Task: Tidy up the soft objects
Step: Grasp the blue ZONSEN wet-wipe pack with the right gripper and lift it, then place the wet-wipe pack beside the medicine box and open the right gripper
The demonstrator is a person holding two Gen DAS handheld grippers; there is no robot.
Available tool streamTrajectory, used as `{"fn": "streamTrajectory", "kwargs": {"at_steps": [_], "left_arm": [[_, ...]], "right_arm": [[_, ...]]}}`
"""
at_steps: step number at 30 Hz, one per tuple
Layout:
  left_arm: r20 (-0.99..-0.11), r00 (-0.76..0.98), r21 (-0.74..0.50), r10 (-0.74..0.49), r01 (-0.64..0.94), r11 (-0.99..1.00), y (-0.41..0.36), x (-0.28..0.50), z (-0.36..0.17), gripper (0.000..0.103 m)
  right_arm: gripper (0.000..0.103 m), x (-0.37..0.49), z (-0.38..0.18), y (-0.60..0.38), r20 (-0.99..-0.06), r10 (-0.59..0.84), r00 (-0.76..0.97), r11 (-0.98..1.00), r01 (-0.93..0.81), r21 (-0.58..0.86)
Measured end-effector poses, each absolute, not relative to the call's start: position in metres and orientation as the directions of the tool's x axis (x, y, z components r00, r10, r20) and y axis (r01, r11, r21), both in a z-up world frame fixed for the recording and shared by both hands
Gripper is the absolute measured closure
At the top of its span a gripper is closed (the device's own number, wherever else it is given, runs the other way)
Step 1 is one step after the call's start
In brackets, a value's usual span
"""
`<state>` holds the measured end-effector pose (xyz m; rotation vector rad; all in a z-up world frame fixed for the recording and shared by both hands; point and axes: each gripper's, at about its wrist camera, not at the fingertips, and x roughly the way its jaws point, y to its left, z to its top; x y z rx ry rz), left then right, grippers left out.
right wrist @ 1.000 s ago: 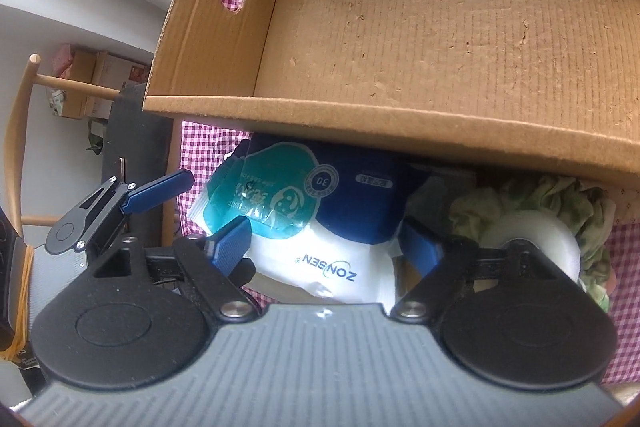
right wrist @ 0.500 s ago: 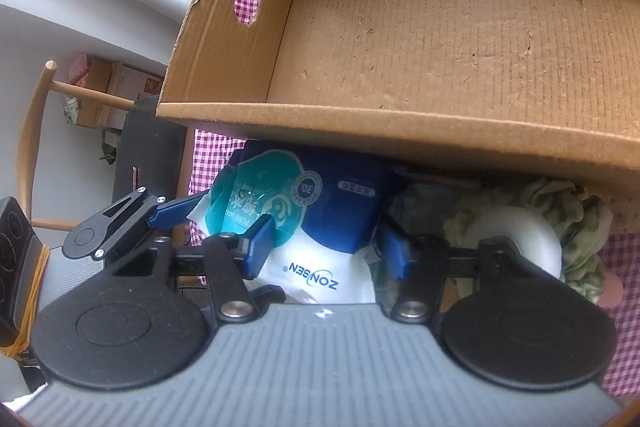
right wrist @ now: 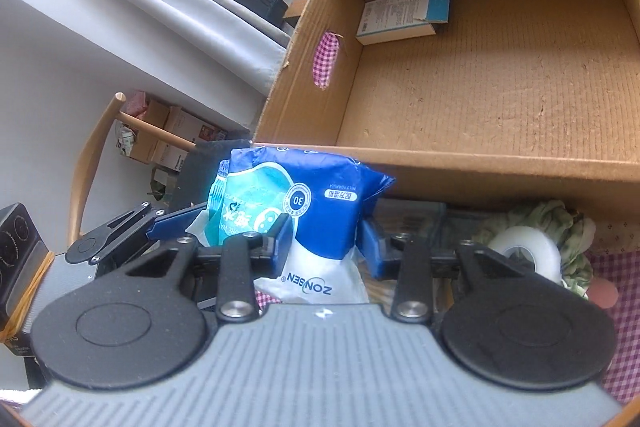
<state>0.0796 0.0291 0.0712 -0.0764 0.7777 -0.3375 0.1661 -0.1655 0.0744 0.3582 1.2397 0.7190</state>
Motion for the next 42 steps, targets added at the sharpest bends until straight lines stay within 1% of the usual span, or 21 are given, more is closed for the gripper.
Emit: {"fn": "streamTrajectory", "kwargs": {"at_steps": [2,6,10,13,16,17,18,21,23,26,30,32,33,35,37,39,42], "left_arm": [[-0.644,0.69,-0.176,-0.33,0.287,0.942,0.029,0.088,0.088,0.013],[-0.621,0.706,-0.168,-0.339,0.303,0.938,0.028,0.119,0.105,0.013],[-0.637,0.691,-0.175,-0.341,0.302,0.937,0.025,0.171,0.102,0.013],[-0.653,0.677,-0.2,-0.34,0.278,0.939,0.027,0.21,0.088,0.013],[-0.68,0.675,-0.179,-0.287,0.227,0.957,0.03,0.243,0.069,0.012],[-0.691,0.67,-0.164,-0.27,0.219,0.962,0.029,0.252,0.061,0.011],[-0.708,0.664,-0.14,-0.241,0.202,0.969,0.027,0.26,0.054,0.01],[-0.744,0.658,-0.015,-0.115,0.155,0.988,0.021,0.276,0.035,0.01],[-0.751,0.652,-0.012,-0.106,0.146,0.989,0.023,0.275,0.033,0.01],[-0.738,0.653,-0.083,-0.168,0.159,0.984,0.043,0.25,0.042,0.009],[-0.705,0.69,-0.087,-0.164,0.145,0.986,0.062,0.213,0.056,0.007],[-0.692,0.704,-0.096,-0.158,0.126,0.987,0.073,0.194,0.06,0.007],[-0.687,0.709,-0.109,-0.16,0.117,0.987,0.079,0.185,0.061,0.006],[-0.682,0.712,-0.144,-0.167,0.094,0.985,0.091,0.168,0.06,0.006],[-0.679,0.715,-0.172,-0.167,0.065,0.983,0.101,0.153,0.056,0.006],[-0.68,0.713,-0.201,-0.171,0.043,0.979,0.111,0.143,0.051,0.006],[-0.684,0.704,-0.248,-0.189,0.019,0.969,0.124,0.133,0.04,0.006]], "right_arm": [[0.067,0.17,0.089,-0.167,-0.703,0.693,0.162,0.711,-0.32,0.627],[0.067,0.19,0.114,-0.172,-0.659,0.724,0.202,0.683,-0.343,0.645],[0.067,0.226,0.127,-0.176,-0.65,0.723,0.234,0.687,-0.344,0.64],[0.067,0.262,0.122,-0.177,-0.667,0.708,0.233,0.704,-0.317,0.636],[0.067,0.298,0.107,-0.177,-0.69,0.686,0.231,0.726,-0.284,0.627],[0.069,0.309,0.099,-0.177,-0.704,0.669,0.24,0.742,-0.269,0.614],[0.07,0.319,0.092,-0.177,-0.714,0.657,0.242,0.752,-0.261,0.605],[0.07,0.346,0.064,-0.174,-0.736,0.637,0.227,0.77,-0.227,0.596],[0.07,0.359,0.042,-0.171,-0.768,0.604,0.213,0.796,-0.202,0.57],[0.068,0.368,0.011,-0.168,-0.808,0.567,0.161,0.824,-0.143,0.549],[0.065,0.367,0.002,-0.167,-0.853,0.497,0.16,0.867,-0.141,0.479],[0.058,0.369,0.004,-0.168,-0.864,0.468,0.184,0.883,-0.145,0.447],[0.056,0.371,0.005,-0.168,-0.872,0.444,0.204,0.895,-0.15,0.42],[0.044,0.378,0.005,-0.167,-0.886,0.403,0.228,0.914,-0.156,0.375],[0.041,0.386,-0.006,-0.165,-0.904,0.394,0.168,0.916,-0.147,0.372],[0.04,0.387,-0.021,-0.164,-0.916,0.392,0.083,0.918,-0.11,0.382],[0.04,0.379,-0.028,-0.157,-0.914,0.405,0.017,0.911,-0.09,0.402]]}}
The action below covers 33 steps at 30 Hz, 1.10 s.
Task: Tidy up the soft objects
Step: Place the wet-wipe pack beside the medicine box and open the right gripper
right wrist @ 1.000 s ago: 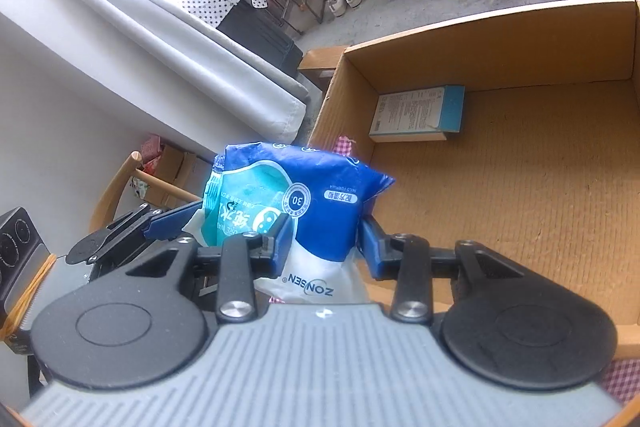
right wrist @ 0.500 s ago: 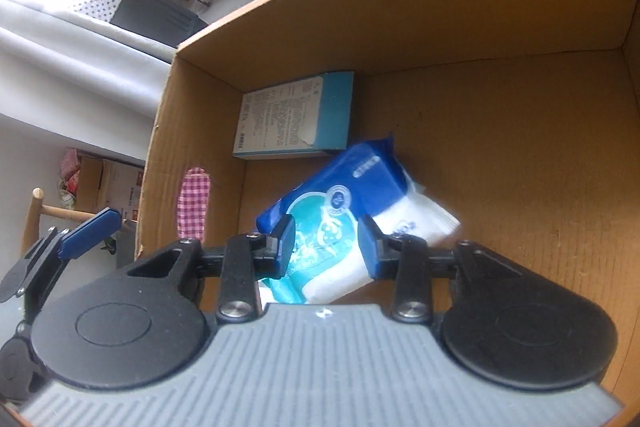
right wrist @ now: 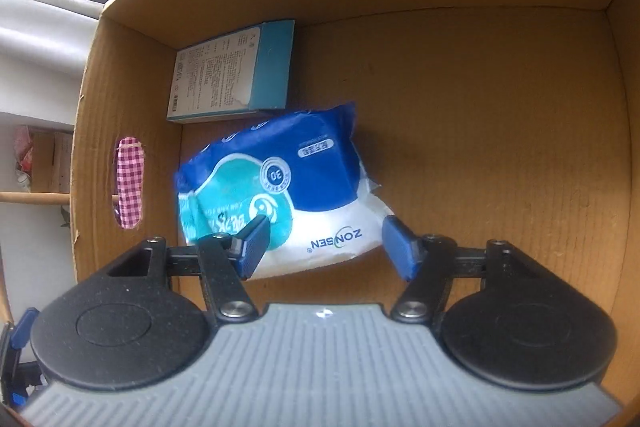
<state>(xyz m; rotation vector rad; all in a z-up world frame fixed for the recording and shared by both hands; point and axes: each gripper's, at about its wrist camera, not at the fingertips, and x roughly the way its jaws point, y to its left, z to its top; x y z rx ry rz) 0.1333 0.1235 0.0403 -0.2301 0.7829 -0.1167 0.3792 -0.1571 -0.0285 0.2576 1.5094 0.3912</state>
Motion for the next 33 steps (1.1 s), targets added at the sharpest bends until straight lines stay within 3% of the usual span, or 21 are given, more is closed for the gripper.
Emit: {"fn": "streamTrajectory", "kwargs": {"at_steps": [3,16,27,33], "left_arm": [[-0.697,0.689,-0.271,-0.198,0.003,0.963,0.13,0.131,0.03,0.006],[-0.699,0.679,-0.298,-0.225,0.01,0.954,0.128,0.105,0.004,0.006],[-0.707,0.666,-0.334,-0.24,-0.016,0.942,0.127,0.083,-0.009,0.006],[-0.69,0.681,-0.348,-0.246,-0.014,0.937,0.129,0.074,-0.002,0.006]], "right_arm": [[0.04,0.37,-0.024,-0.144,-0.897,0.442,0.008,0.893,-0.098,0.439],[0.045,0.364,-0.012,-0.116,-0.923,0.372,0.092,0.918,-0.181,0.352],[0.043,0.356,-0.009,-0.082,-0.924,0.361,0.127,0.907,-0.28,0.316],[0.044,0.346,0.014,-0.107,-0.887,0.418,0.194,0.894,-0.259,0.364]]}}
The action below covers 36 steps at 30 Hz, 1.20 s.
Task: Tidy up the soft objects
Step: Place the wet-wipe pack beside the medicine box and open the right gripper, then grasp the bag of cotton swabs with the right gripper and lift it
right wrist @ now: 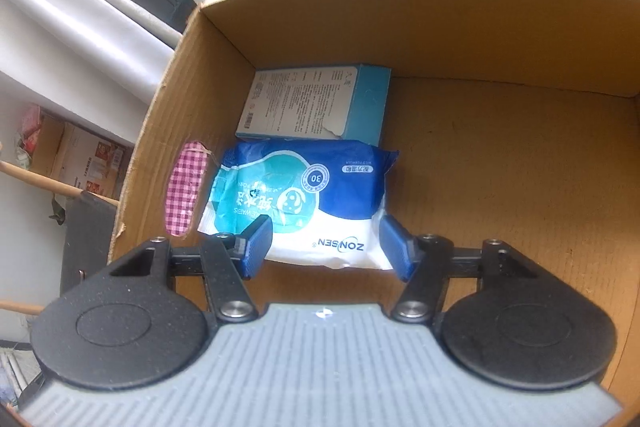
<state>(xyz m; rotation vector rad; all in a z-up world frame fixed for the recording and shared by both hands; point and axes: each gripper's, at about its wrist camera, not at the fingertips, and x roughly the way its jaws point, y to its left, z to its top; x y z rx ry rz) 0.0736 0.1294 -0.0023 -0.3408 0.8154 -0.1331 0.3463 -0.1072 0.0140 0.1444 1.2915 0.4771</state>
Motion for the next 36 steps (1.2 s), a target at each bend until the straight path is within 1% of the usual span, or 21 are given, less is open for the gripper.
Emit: {"fn": "streamTrajectory", "kwargs": {"at_steps": [4,7,9,11,12,13,15,17,20,25,29,31,36], "left_arm": [[-0.685,0.676,-0.371,-0.271,-0.003,0.929,0.131,0.07,-0.003,0.006],[-0.696,0.651,-0.384,-0.302,0.017,0.923,0.126,0.069,-0.009,0.006],[-0.704,0.631,-0.385,-0.325,0.045,0.922,0.119,0.07,-0.015,0.006],[-0.71,0.614,-0.384,-0.345,0.073,0.92,0.109,0.07,-0.02,0.009],[-0.715,0.601,-0.386,-0.357,0.086,0.918,0.104,0.071,-0.023,0.01],[-0.72,0.588,-0.388,-0.368,0.099,0.917,0.098,0.071,-0.026,0.014],[-0.725,0.568,-0.385,-0.388,0.132,0.913,0.087,0.073,-0.03,0.018],[-0.741,0.551,-0.367,-0.384,0.146,0.919,0.076,0.077,-0.037,0.025],[-0.766,0.531,-0.337,-0.363,0.149,0.929,0.068,0.082,-0.045,0.032],[-0.773,0.525,-0.33,-0.355,0.145,0.933,0.066,0.086,-0.052,0.032],[-0.77,0.525,-0.34,-0.362,0.143,0.929,0.07,0.087,-0.053,0.032],[-0.764,0.531,-0.344,-0.366,0.144,0.928,0.072,0.085,-0.051,0.032],[-0.762,0.53,-0.357,-0.373,0.136,0.924,0.08,0.082,-0.052,0.031]], "right_arm": [[0.043,0.315,0.058,-0.145,-0.812,0.523,0.26,0.848,-0.257,0.464],[0.043,0.272,0.088,-0.172,-0.743,0.616,0.262,0.785,-0.287,0.549],[0.043,0.238,0.098,-0.182,-0.709,0.659,0.25,0.748,-0.312,0.585],[0.045,0.207,0.096,-0.183,-0.693,0.689,0.213,0.717,-0.337,0.61],[0.046,0.194,0.091,-0.181,-0.696,0.692,0.191,0.712,-0.34,0.614],[0.047,0.185,0.084,-0.179,-0.704,0.689,0.171,0.712,-0.343,0.613],[0.049,0.166,0.066,-0.169,-0.747,0.651,0.132,0.737,-0.345,0.581],[0.052,0.156,0.047,-0.158,-0.8,0.589,0.112,0.777,-0.351,0.522],[0.052,0.152,0.029,-0.145,-0.865,0.492,0.096,0.824,-0.372,0.427],[0.051,0.15,0.025,-0.124,-0.91,0.4,0.11,0.837,-0.449,0.313],[0.049,0.153,0.015,-0.11,-0.93,0.355,0.092,0.836,-0.477,0.272],[0.049,0.153,0.015,-0.107,-0.929,0.358,0.088,0.832,-0.481,0.275],[0.051,0.154,0.017,-0.112,-0.902,0.427,0.065,0.825,-0.436,0.359]]}}
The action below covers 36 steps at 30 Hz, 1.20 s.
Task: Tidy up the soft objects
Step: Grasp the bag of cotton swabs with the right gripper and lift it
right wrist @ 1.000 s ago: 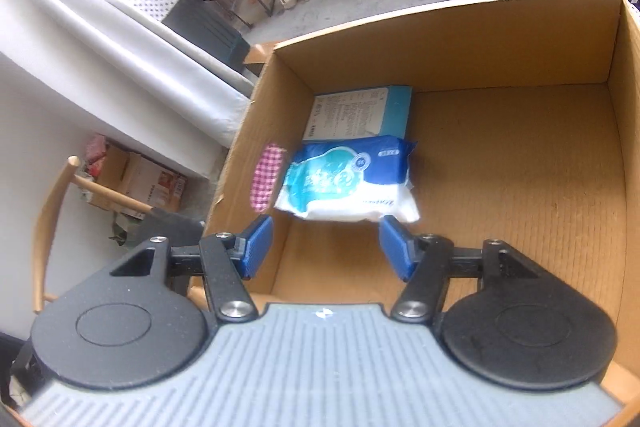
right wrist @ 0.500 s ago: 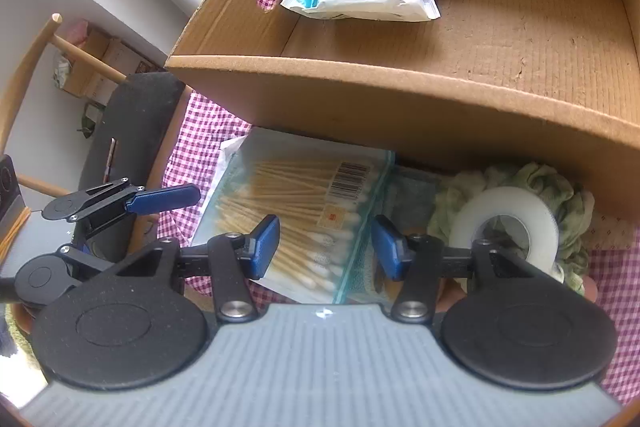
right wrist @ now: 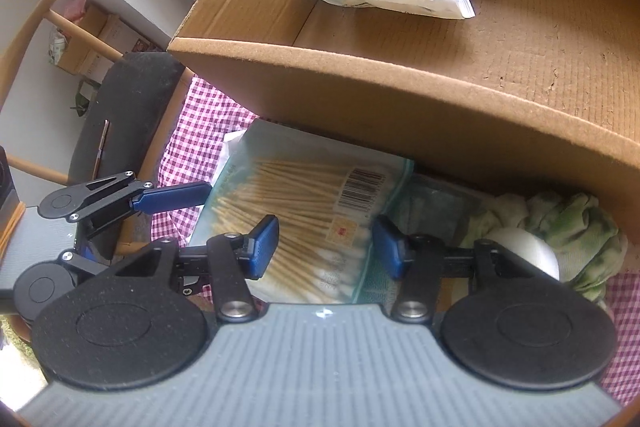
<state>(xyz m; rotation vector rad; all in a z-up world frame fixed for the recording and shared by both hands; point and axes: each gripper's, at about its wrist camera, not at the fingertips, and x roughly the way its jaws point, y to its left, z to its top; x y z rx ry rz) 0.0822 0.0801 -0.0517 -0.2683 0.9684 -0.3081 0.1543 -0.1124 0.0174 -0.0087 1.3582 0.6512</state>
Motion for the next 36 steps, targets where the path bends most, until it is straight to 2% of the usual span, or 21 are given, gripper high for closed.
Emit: {"fn": "streamTrajectory", "kwargs": {"at_steps": [4,6,8,11,19,26,31,36], "left_arm": [[-0.77,0.521,-0.357,-0.368,0.125,0.925,0.08,0.086,-0.057,0.03],[-0.769,0.529,-0.349,-0.358,0.122,0.929,0.079,0.085,-0.055,0.03],[-0.761,0.544,-0.343,-0.353,0.123,0.931,0.08,0.081,-0.049,0.027],[-0.744,0.569,-0.347,-0.349,0.117,0.931,0.086,0.075,-0.04,0.027],[-0.689,0.652,-0.329,-0.316,0.107,0.938,0.095,0.057,0.009,0.026],[-0.575,0.753,-0.333,-0.32,0.142,0.932,0.106,0.06,0.071,0.022],[-0.547,0.774,-0.293,-0.319,0.18,0.939,0.093,0.096,0.097,0.021],[-0.561,0.744,-0.317,-0.362,0.211,0.925,0.079,0.152,0.097,0.021]], "right_arm": [[0.057,0.155,0.017,-0.119,-0.878,0.476,0.059,0.817,-0.4,0.416],[0.063,0.155,0.013,-0.119,-0.876,0.476,0.073,0.822,-0.39,0.414],[0.076,0.154,0.011,-0.119,-0.872,0.481,0.088,0.824,-0.385,0.415],[0.088,0.152,0.013,-0.122,-0.859,0.501,0.104,0.816,-0.387,0.429],[0.09,0.145,0.03,-0.131,-0.789,0.602,0.121,0.763,-0.377,0.524],[0.09,0.144,0.078,-0.131,-0.688,0.707,0.161,0.678,-0.432,0.595],[0.09,0.16,0.109,-0.138,-0.613,0.759,0.217,0.634,-0.46,0.622],[0.089,0.198,0.126,-0.153,-0.583,0.762,0.282,0.642,-0.451,0.621]]}}
